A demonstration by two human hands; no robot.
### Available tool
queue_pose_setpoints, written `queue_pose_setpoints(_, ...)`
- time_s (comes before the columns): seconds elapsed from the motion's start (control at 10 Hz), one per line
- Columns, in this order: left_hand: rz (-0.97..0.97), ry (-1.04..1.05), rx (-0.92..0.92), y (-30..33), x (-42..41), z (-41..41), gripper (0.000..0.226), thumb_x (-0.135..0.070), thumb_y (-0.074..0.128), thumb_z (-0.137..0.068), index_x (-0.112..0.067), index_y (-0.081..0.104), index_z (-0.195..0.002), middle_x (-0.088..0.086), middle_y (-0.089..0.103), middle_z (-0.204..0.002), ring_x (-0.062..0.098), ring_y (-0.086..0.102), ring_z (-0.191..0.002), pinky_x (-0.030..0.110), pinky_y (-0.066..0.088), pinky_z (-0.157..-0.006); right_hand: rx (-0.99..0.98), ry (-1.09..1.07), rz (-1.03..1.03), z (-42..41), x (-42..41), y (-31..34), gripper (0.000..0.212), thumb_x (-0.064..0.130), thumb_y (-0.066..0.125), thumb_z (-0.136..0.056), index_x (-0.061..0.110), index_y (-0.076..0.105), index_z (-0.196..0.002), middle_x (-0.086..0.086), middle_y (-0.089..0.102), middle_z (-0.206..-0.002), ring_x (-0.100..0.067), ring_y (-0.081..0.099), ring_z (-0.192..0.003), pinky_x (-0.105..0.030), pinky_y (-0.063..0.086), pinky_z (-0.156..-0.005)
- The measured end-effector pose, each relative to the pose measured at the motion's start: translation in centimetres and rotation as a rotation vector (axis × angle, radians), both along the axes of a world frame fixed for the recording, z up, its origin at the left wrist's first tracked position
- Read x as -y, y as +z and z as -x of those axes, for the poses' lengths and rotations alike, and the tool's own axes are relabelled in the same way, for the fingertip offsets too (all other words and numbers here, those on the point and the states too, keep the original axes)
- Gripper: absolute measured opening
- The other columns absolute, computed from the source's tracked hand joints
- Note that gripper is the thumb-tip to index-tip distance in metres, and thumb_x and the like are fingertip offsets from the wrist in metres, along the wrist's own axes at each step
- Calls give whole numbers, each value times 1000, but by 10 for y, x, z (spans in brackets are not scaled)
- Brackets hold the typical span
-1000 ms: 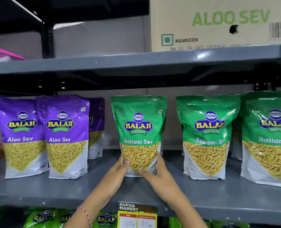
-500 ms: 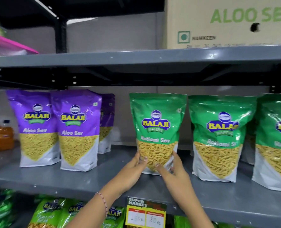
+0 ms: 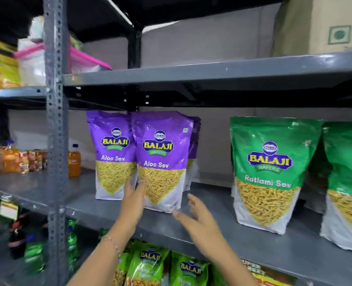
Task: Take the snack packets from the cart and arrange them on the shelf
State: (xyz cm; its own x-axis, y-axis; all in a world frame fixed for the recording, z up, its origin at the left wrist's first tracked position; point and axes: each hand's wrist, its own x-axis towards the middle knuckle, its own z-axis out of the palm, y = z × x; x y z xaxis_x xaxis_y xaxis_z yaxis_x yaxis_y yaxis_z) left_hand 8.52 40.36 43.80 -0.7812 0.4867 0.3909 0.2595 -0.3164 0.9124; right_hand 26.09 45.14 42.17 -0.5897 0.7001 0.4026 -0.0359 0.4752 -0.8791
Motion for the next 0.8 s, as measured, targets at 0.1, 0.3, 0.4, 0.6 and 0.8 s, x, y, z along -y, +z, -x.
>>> queue_pose_setpoints(0.1, 155, -76, 4, -9, -6, 24, 59, -45, 52, -87, -15, 45, -137, 3, 50, -142, 20, 45, -133, 40, 34, -110, 73, 74, -2, 32, 0, 9, 66, 20, 67, -88, 38, 29, -139, 36, 46, -123, 31, 47, -92, 11, 34, -65)
queue_pose_setpoints(0.3, 261, -136, -131, -9, -16, 20, 22, -37, 52, -92, -22, 58, -107, -7, 62, -114, 15, 55, -111, 30, 39, -96, 24, 17, 59, 56, -7, 10, 113, 50, 73, -65, 22, 11, -155, 19, 38, -147, 0, 42, -130, -20, 36, -104)
queue_pose_setpoints(0.4, 272, -136, -139, -10, -23, 15, 28, -34, 51, -93, -20, 56, -117, -2, 62, -117, 18, 54, -114, 29, 36, -91, -18, -27, 82, 57, -16, 1, 105, 51, 72, -60, 29, 23, -151, 13, 54, -141, -2, 55, -125, -29, 42, -109)
queue_pose_setpoints(0.6, 293, -146, -145, -15, -30, 9, 40, -42, 50, -91, -26, 51, -128, -9, 61, -127, 17, 56, -117, 30, 38, -91, -51, -33, 82, 54, -23, -3, 87, 30, 73, -77, 32, 24, -149, 17, 58, -134, 10, 58, -111, -4, 45, -78)
queue_pose_setpoints(0.8, 237, 14, -211, -10, -33, -18, 80, -49, 48, -87, -14, 14, -151, 9, 12, -162, 27, 16, -148, 44, 19, -119, -93, -197, -20, 37, -10, 3, 57, 29, 68, -81, 30, 44, -133, 19, 56, -132, 3, 57, -117, -5, 42, -85)
